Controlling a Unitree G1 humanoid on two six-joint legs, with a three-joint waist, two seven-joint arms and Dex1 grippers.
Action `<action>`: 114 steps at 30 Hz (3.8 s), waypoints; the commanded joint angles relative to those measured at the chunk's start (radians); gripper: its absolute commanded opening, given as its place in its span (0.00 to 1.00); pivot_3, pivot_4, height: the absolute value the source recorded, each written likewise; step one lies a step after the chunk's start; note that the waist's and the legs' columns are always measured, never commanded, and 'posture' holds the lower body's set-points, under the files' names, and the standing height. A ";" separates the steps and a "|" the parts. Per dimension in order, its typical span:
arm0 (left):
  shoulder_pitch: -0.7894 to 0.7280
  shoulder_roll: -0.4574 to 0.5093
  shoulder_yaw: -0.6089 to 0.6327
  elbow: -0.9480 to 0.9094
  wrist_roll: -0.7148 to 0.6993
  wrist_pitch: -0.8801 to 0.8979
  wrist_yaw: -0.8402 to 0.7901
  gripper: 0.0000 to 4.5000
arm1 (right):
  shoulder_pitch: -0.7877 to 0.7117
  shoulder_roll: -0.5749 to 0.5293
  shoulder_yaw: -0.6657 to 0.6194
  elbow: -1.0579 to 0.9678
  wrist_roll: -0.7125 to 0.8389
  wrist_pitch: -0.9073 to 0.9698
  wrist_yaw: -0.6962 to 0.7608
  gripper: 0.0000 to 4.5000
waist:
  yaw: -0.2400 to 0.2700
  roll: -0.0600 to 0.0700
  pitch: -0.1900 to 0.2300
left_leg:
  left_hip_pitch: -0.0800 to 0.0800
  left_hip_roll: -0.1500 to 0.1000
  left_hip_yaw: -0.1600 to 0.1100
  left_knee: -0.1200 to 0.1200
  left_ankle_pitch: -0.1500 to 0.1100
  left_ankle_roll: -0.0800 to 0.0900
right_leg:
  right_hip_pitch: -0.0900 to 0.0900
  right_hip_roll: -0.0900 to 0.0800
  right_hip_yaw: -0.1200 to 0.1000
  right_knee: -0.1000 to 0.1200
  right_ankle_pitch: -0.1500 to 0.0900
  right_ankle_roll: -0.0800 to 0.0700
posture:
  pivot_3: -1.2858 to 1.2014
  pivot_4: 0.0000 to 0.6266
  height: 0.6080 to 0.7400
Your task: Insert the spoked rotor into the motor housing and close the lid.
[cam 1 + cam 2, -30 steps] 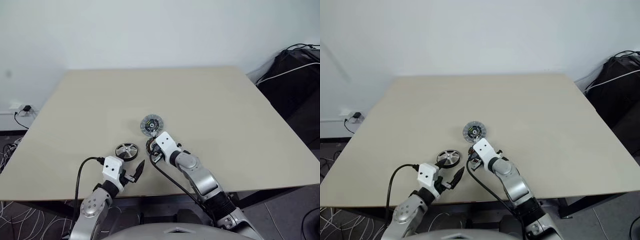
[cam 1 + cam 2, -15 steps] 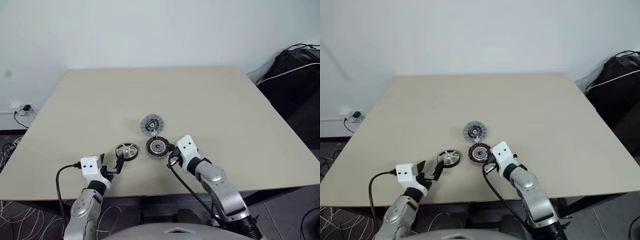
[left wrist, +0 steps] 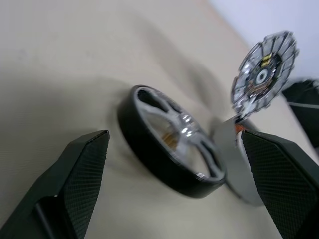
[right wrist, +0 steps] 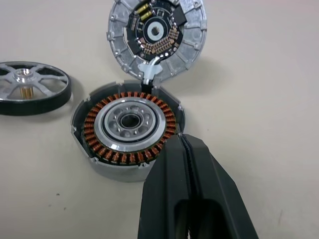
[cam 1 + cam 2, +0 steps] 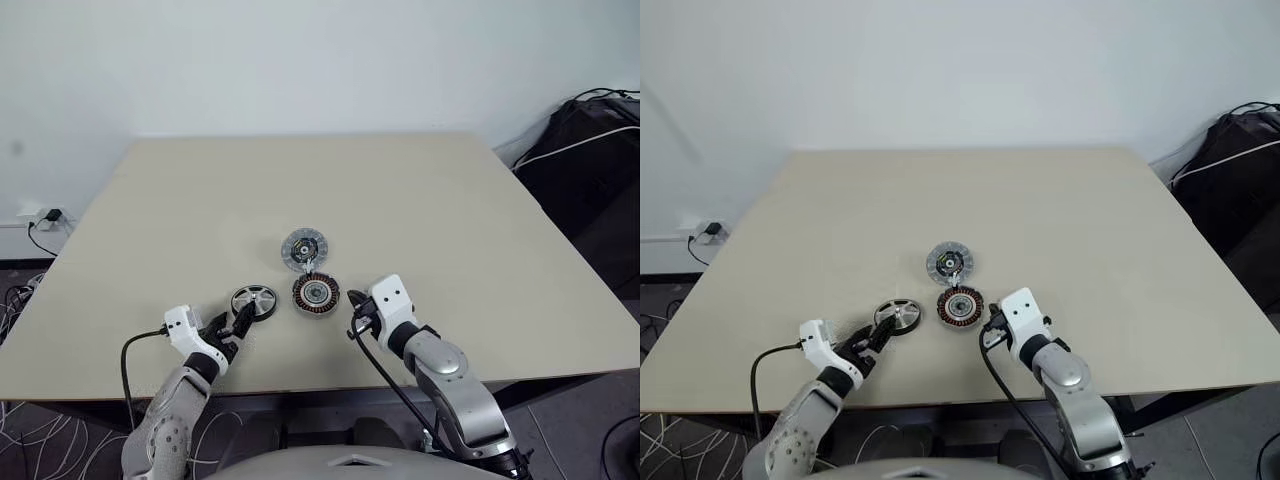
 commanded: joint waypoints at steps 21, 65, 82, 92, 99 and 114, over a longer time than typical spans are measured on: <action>-0.040 -0.088 0.096 -0.058 -0.185 0.101 0.097 0.10 | -0.015 -0.001 -0.017 -0.025 0.021 -0.008 -0.015 0.00 | -0.001 -0.003 -0.002 | 0.000 0.000 0.001 0.000 0.000 0.000 | 0.000 0.001 0.000 0.000 0.000 0.000 | 0.52 0.00 1.00; -0.296 -0.149 -0.055 0.268 -0.254 0.270 -0.073 0.10 | 0.037 -0.017 -0.049 -0.088 0.036 -0.005 -0.053 0.00 | 0.004 -0.005 0.000 | 0.000 -0.001 0.001 0.001 0.000 0.000 | 0.000 0.001 0.000 -0.001 0.005 0.000 | 0.52 0.00 1.00; -0.235 -0.102 0.006 0.094 -0.287 0.260 -0.077 0.99 | 0.028 -0.013 -0.040 -0.077 0.036 -0.007 -0.051 0.00 | -0.002 -0.005 0.000 | 0.000 0.000 0.000 0.001 0.002 0.000 | 0.000 0.001 0.002 -0.001 0.004 0.001 | 0.52 0.00 1.00; -0.160 -0.008 -0.145 0.009 0.043 -0.031 -0.211 0.99 | 0.002 -0.007 -0.026 -0.055 0.042 -0.009 -0.039 0.00 | 0.007 -0.005 0.001 | -0.001 -0.001 0.001 0.000 0.002 0.000 | 0.000 0.001 0.001 -0.002 0.006 -0.005 | 0.52 0.00 1.00; -0.050 0.105 -0.241 0.093 0.381 -0.432 -0.270 0.86 | -0.058 0.013 0.012 0.031 0.034 -0.015 -0.025 0.00 | 0.007 -0.004 0.001 | 0.000 0.000 0.001 -0.001 0.002 0.000 | -0.001 -0.001 0.002 -0.002 0.006 -0.007 | 0.52 0.00 1.00; 0.075 0.167 -0.272 0.109 0.515 -0.660 -0.287 0.00 | -0.319 0.093 0.118 0.320 -0.014 -0.021 0.006 0.00 | 0.000 -0.001 0.003 | -0.001 -0.001 0.001 -0.002 0.002 0.000 | -0.002 0.000 0.001 -0.001 0.006 -0.005 | 0.52 0.00 1.00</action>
